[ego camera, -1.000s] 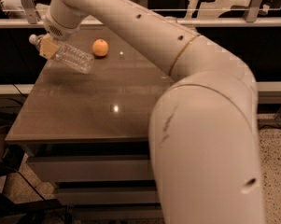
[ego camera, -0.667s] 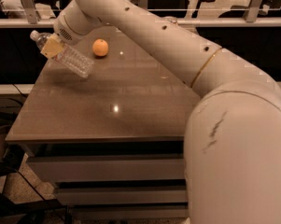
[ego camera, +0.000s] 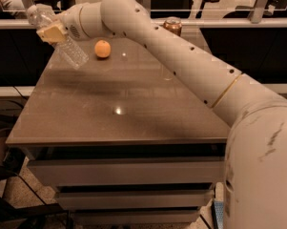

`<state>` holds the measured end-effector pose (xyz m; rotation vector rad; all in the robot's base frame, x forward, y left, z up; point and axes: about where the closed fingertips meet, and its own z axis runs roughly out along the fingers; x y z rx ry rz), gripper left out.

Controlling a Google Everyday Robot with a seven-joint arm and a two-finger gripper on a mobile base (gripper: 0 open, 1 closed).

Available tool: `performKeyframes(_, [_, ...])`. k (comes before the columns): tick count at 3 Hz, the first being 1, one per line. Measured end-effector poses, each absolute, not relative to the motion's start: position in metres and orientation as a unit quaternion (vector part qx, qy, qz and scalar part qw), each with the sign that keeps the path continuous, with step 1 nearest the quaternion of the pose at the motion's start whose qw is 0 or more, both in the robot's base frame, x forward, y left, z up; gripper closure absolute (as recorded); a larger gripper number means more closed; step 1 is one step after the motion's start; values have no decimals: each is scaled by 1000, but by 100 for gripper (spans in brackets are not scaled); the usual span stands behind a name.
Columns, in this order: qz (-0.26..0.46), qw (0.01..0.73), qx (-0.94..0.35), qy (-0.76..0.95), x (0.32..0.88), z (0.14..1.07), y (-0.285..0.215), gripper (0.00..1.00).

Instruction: Place water bottle upright

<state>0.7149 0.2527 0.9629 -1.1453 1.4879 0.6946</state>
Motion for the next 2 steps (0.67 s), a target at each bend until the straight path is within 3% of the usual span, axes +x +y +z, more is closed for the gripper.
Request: performKeyframes(2, [342,633,-401,567,729,1004,241,100])
